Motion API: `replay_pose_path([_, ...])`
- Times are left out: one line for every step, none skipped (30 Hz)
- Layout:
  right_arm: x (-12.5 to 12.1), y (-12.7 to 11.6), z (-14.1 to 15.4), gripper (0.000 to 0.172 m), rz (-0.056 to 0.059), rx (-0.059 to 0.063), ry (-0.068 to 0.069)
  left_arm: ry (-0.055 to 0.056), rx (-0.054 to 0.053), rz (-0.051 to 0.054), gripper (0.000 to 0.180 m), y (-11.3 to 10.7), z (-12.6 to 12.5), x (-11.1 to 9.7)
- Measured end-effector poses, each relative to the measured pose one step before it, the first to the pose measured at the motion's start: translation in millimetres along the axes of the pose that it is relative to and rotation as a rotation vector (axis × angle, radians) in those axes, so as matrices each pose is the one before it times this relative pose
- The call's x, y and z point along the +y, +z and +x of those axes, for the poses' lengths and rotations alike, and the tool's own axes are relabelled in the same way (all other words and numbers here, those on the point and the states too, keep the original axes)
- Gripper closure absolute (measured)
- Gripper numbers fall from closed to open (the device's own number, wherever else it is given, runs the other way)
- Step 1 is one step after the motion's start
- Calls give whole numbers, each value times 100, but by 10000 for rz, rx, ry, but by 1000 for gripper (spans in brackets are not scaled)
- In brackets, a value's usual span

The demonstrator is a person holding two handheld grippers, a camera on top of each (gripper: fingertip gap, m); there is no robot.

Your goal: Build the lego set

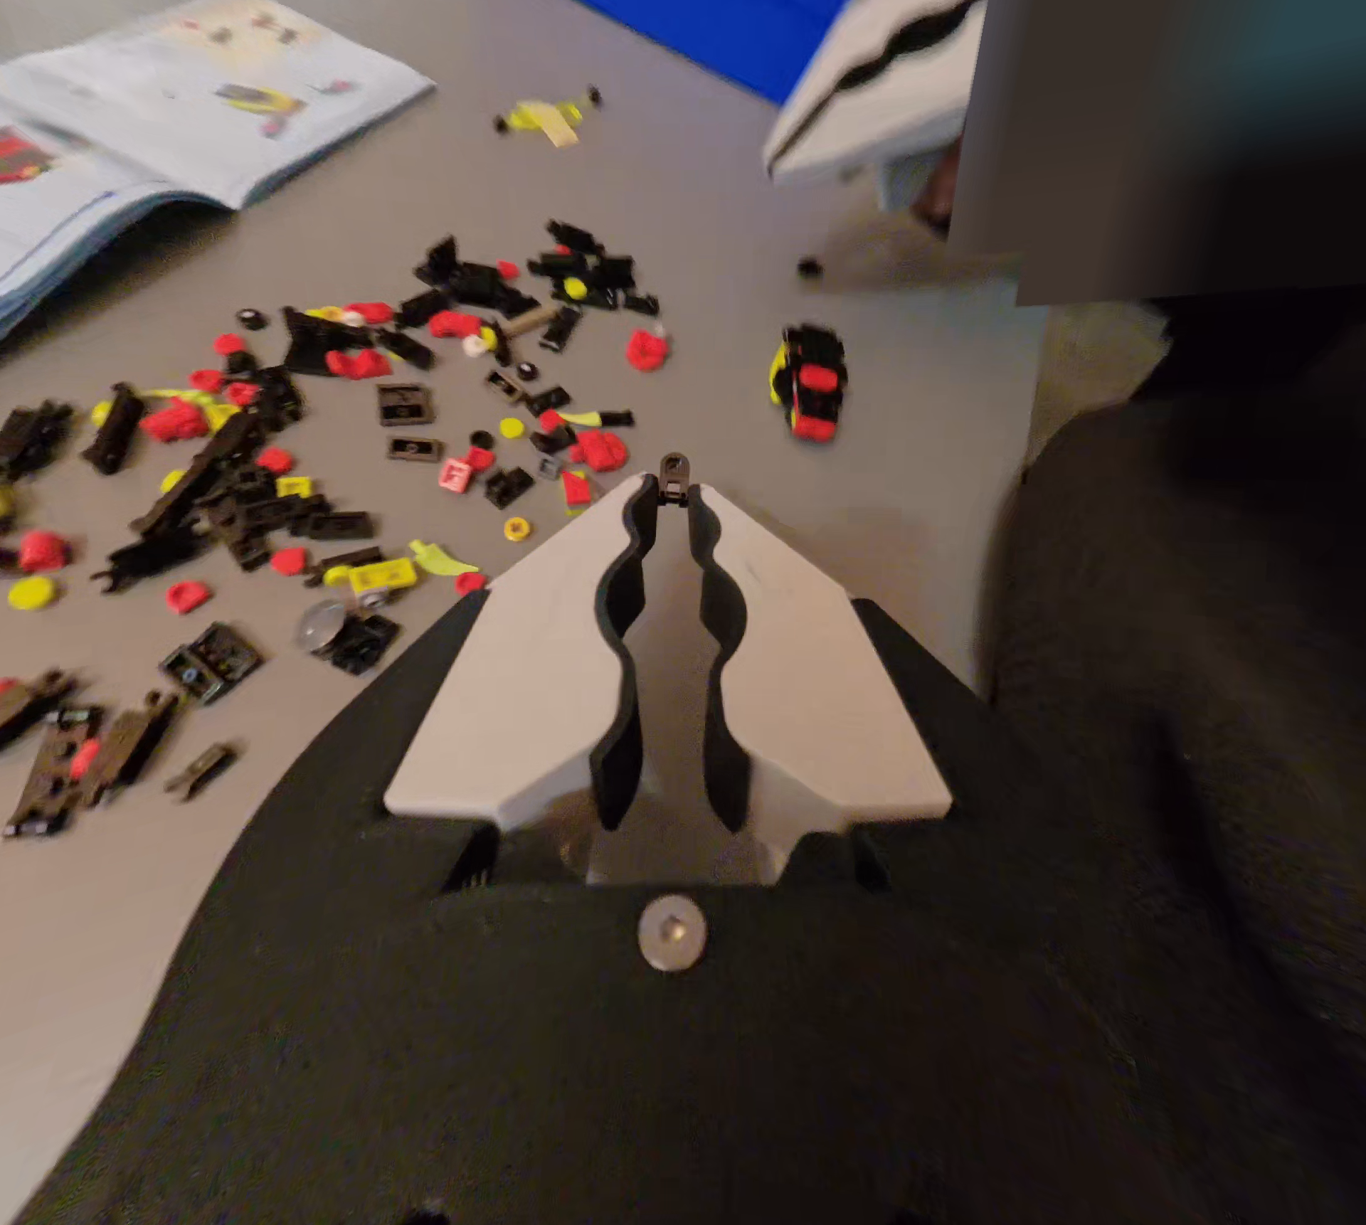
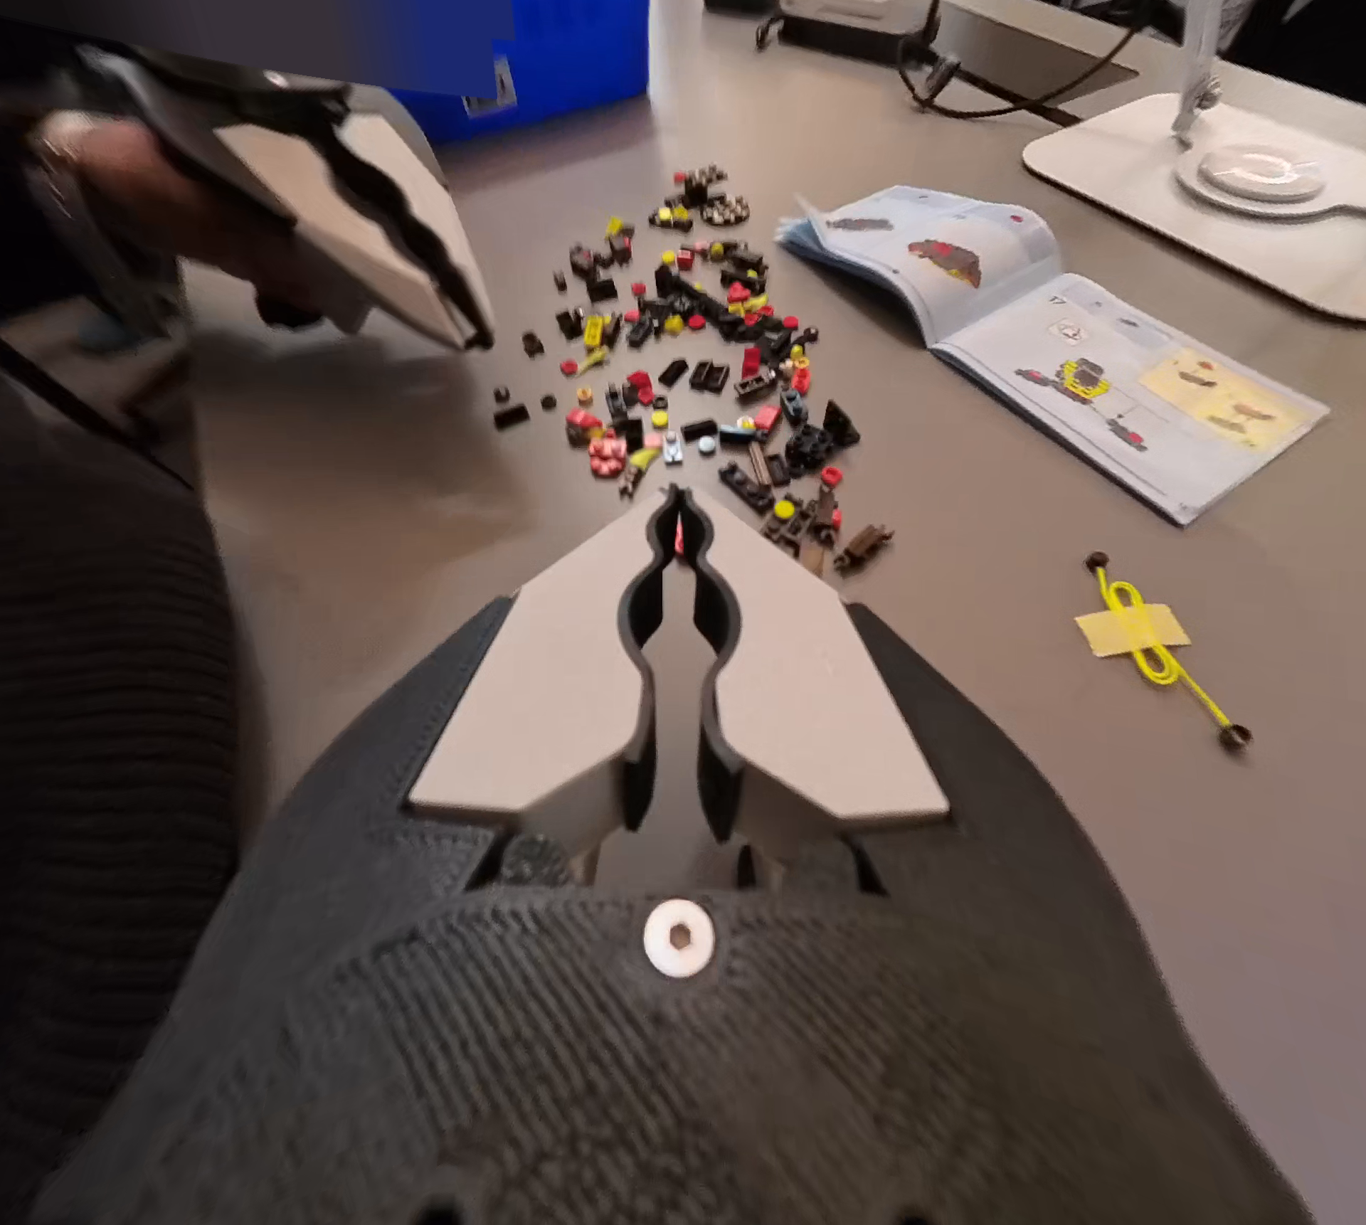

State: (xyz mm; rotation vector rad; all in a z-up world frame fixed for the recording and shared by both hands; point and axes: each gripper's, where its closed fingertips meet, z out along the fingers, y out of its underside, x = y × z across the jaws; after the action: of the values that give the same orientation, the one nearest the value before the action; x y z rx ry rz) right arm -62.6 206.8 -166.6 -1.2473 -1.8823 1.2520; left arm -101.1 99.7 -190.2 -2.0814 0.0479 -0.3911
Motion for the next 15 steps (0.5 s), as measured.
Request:
replay_pose_path([325,-37,30,172,-177,132,-131,686,-67,-473,175,556,463,713])
replay_pose_path([302,-139,68,172,-127,77,-49,585,-65,-375,175,502,406,545])
replay_pose_path([178,-175,-44,172,-25,-36,50,413,-51,-237,175,405,326,306])
replay_pose_path([-24,-175,-398,172,94,-269,193,194,0,-117,175,316,252,85])
replay_pose_path([-265,-82,-1017,172,206,-608,345,1,116,-24,175,220,256,-111])
replay_pose_path([-406,124,-1566,172,230,-857,380,-138,230,73,175,141,298,-285])
replay_pose_path([-152,405,-1693,172,64,-826,253,-208,236,134,175,128,235,-379])
replay_pose_path([339,621,-1412,172,-219,-563,58,-204,160,106,175,148,73,-332])
replay_pose_path([789,698,-1013,172,-491,-264,-168,-146,97,35,175,202,-5,-208])
replay_pose_path([1090,646,-731,172,-665,-71,-371,-75,75,-21,175,260,5,-101])
replay_pose_path([1180,532,-446,172,-702,98,-450,-13,35,-65,175,305,4,-42])
replay_pose_path([1097,396,-301,172,-624,164,-440,34,18,-88,175,338,33,-10])
replay_pose_path([935,275,-170,172,-514,190,-360,64,52,-108,175,377,134,8])
replay_pose_path([739,166,19,172,-395,245,-228,46,49,-116,175,403,157,-4])
replay_pose_path([522,59,177,172,-261,253,-93,-17,18,-126,175,463,95,3])
